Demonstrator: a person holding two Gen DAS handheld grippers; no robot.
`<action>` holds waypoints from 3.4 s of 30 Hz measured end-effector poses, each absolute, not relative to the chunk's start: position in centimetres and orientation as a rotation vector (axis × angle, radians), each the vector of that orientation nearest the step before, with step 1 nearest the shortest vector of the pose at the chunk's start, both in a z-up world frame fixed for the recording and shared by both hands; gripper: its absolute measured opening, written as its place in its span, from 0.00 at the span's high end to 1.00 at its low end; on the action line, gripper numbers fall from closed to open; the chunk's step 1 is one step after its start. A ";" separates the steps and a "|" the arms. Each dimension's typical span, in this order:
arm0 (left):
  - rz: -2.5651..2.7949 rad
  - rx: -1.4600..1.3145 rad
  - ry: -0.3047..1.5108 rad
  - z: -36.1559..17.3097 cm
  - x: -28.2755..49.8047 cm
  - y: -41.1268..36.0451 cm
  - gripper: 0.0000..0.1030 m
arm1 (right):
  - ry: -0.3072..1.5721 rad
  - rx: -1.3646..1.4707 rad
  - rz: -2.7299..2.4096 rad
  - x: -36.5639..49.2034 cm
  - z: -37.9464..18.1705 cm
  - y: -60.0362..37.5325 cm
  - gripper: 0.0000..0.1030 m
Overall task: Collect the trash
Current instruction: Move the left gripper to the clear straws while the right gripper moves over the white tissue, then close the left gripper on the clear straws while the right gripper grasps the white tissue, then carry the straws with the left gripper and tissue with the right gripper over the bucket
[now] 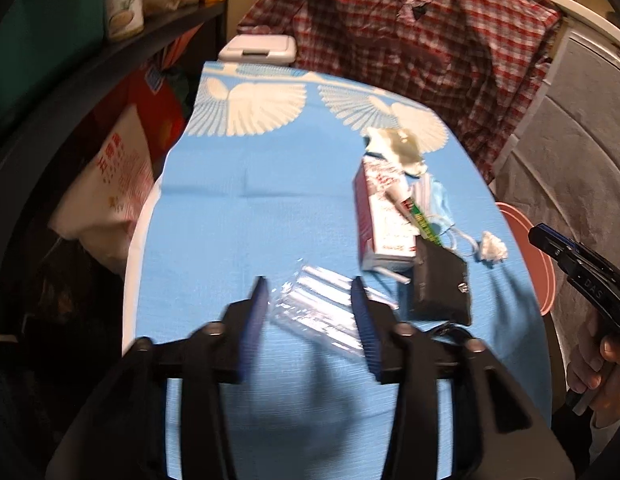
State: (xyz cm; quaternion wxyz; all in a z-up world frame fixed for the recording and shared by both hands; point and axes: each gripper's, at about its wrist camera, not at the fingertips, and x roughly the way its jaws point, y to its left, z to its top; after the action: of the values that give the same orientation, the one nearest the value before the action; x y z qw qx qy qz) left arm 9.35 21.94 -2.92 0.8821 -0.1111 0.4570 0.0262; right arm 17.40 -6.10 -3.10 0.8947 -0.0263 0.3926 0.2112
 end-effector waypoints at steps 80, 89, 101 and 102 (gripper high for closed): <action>0.037 -0.125 0.706 3.5 10.4 15.5 0.97 | 0.724 -0.021 0.400 16.7 -0.1 -11.7 0.83; 0.016 -0.114 0.698 3.8 10.9 13.7 0.98 | 0.708 -0.004 0.377 16.8 0.4 -13.0 0.83; -0.023 -0.102 0.695 3.9 11.7 11.3 0.98 | 0.693 0.014 0.334 17.1 1.0 -15.2 0.83; -0.026 -0.101 0.695 3.9 11.7 11.1 0.98 | 0.692 0.015 0.331 17.1 1.0 -15.3 0.83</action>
State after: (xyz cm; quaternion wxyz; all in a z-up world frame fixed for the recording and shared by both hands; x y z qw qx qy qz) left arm 11.75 11.07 3.91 0.9388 -0.0495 0.3406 -0.0128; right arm 17.15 -15.27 0.99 0.9273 0.0074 0.3376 0.1614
